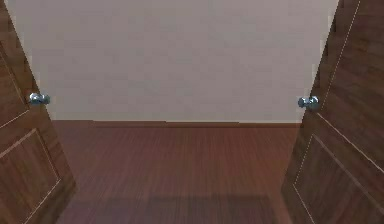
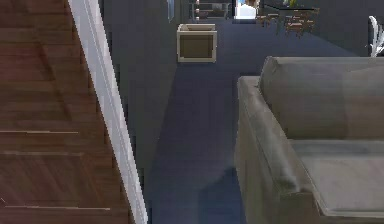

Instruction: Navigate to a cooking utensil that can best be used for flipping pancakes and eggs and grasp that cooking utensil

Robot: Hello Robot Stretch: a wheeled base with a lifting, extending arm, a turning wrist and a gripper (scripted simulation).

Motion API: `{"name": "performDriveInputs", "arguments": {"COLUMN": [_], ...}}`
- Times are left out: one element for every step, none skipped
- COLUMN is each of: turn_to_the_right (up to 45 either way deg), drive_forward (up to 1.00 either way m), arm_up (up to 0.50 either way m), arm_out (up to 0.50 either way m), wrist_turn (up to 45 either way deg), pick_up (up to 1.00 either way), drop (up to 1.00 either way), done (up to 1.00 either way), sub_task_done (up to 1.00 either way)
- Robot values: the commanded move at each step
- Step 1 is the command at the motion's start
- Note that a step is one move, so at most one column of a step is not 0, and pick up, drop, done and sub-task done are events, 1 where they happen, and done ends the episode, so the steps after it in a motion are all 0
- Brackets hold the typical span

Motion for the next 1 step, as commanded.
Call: {"name": "performDriveInputs", "arguments": {"turn_to_the_right": [9.0], "drive_forward": [0.0], "arm_up": [0.0], "arm_out": [0.0], "wrist_turn": [0.0], "pick_up": [0.0], "drop": [0.0], "done": [0.0], "sub_task_done": [0.0]}}
